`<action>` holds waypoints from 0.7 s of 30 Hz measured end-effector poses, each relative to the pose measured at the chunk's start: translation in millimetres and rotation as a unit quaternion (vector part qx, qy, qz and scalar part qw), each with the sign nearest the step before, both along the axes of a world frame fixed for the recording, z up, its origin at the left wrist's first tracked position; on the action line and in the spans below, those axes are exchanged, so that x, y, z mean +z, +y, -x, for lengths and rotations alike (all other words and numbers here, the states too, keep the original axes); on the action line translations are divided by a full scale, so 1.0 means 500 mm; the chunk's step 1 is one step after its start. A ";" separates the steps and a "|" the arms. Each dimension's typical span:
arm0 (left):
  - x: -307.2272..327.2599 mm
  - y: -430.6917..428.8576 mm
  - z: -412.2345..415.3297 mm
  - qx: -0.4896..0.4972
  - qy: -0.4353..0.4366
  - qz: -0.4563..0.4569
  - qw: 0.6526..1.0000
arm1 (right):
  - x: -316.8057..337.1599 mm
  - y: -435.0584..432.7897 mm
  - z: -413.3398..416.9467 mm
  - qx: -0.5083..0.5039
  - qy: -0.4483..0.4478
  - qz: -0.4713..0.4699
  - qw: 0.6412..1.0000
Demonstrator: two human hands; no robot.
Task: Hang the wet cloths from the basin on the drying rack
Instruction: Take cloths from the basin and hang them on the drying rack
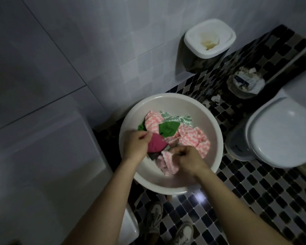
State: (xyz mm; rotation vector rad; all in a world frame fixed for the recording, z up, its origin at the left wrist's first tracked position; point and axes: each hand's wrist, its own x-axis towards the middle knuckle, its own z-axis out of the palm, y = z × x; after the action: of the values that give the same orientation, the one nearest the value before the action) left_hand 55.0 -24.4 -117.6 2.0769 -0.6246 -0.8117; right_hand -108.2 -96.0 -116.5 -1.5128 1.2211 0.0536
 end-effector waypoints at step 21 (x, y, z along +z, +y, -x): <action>0.405 0.020 0.073 0.092 0.307 0.277 0.906 | 0.368 0.035 0.082 -0.183 -0.324 -0.090 0.924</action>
State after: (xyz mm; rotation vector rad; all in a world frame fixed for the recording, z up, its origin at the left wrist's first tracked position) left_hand 18.7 -14.5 85.1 1.2432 -0.2533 -0.9760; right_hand -149.3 -78.6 67.7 -0.9946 0.9008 -0.5333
